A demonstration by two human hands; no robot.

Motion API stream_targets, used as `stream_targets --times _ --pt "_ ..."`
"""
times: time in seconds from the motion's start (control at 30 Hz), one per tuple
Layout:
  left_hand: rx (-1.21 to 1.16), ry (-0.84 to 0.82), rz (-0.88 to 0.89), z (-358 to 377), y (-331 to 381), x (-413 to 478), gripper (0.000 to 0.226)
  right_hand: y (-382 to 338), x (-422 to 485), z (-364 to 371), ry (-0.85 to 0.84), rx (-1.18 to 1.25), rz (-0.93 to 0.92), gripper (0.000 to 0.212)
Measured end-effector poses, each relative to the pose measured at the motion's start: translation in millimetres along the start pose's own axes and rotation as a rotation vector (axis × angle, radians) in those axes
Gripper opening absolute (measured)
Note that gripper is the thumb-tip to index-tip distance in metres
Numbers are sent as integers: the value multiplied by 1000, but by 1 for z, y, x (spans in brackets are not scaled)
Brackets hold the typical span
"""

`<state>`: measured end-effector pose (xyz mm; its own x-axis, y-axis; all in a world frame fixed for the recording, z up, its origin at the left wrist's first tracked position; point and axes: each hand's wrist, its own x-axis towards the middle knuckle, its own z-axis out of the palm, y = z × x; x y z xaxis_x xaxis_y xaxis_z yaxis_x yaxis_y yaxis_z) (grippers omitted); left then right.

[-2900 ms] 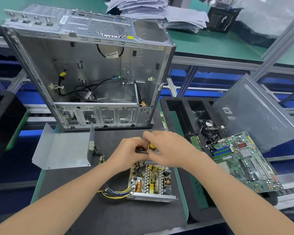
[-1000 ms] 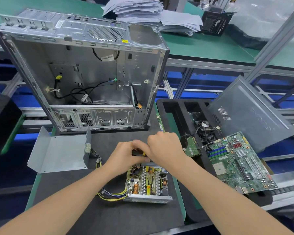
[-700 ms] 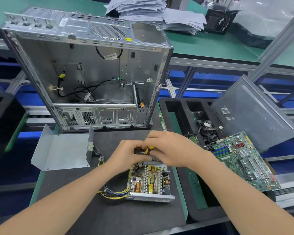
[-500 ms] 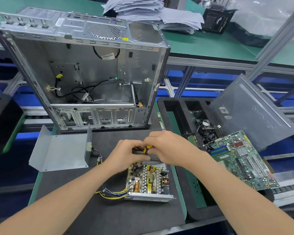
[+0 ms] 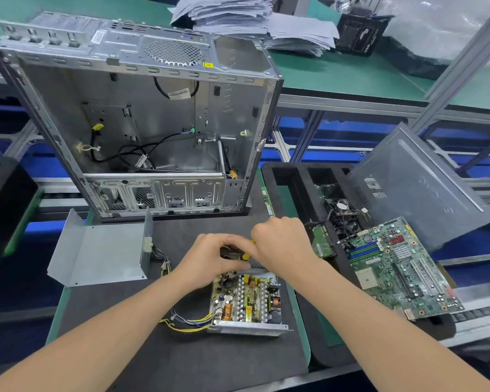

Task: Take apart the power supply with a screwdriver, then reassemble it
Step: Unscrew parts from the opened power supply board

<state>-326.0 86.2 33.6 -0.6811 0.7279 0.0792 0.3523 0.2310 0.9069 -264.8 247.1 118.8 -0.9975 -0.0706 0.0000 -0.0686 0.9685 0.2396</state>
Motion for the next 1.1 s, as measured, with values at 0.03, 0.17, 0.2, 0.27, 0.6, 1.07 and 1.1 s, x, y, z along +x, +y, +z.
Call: stream_targets --times 0.03,0.17,0.2,0.27,0.6,1.07,1.1 --pt "2 2 0 0 0 0 28 -2 0 0 1 13 11 73" --pt "1 41 -26 0 -2 1 30 -1 -3 -3 5 82 18 70" --pt "2 44 -22 0 -1 1 32 3 -5 -4 -1 152 -19 64" --pt "27 39 -2 -1 -3 1 39 12 -8 -8 -46 311 -156 41" --pt "90 -1 12 -3 -4 1 24 16 -6 -8 -171 275 -269 30" --pt "-7 -19 -46 -1 -1 2 21 0 2 0 18 21 8 76" --pt "-6 -15 -53 0 -1 2 21 -2 1 0 26 45 27 75"
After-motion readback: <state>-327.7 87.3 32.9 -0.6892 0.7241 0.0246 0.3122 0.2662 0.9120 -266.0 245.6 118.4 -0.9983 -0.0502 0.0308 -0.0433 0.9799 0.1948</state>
